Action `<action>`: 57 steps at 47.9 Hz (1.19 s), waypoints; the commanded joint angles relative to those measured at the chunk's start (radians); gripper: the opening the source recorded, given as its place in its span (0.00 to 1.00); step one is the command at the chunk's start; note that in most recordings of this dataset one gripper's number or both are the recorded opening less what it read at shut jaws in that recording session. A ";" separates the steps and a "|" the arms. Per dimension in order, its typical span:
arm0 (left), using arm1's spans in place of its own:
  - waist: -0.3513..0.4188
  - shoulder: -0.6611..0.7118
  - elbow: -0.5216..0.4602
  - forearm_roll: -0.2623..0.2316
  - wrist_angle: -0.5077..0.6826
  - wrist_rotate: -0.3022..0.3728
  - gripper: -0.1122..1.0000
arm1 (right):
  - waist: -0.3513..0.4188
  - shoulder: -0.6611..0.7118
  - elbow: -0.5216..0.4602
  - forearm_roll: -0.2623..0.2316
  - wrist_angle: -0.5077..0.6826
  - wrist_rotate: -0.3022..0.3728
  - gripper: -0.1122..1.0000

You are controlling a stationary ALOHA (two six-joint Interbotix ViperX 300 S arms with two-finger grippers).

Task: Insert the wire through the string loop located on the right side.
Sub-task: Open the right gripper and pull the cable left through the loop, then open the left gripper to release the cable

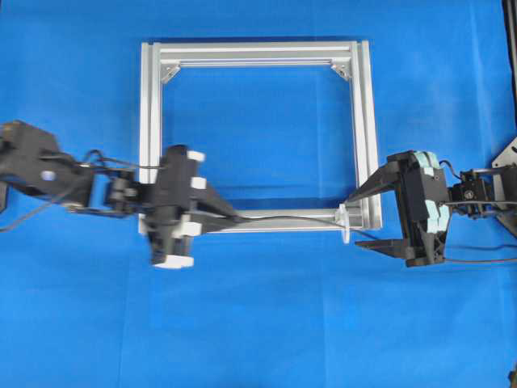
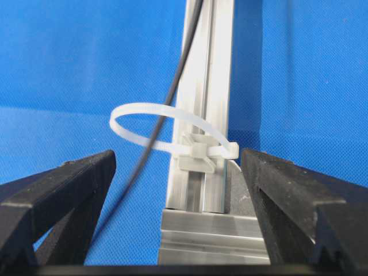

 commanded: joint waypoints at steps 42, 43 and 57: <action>-0.054 -0.410 0.448 0.002 0.029 -0.002 0.18 | 0.002 -0.012 -0.028 0.003 0.012 0.002 0.96; -0.052 -0.410 0.446 0.002 0.034 -0.003 0.18 | 0.002 -0.012 -0.029 0.003 0.012 0.002 0.96; -0.054 -0.410 0.448 0.002 0.046 -0.003 0.18 | 0.002 -0.012 -0.044 0.003 0.029 0.000 0.96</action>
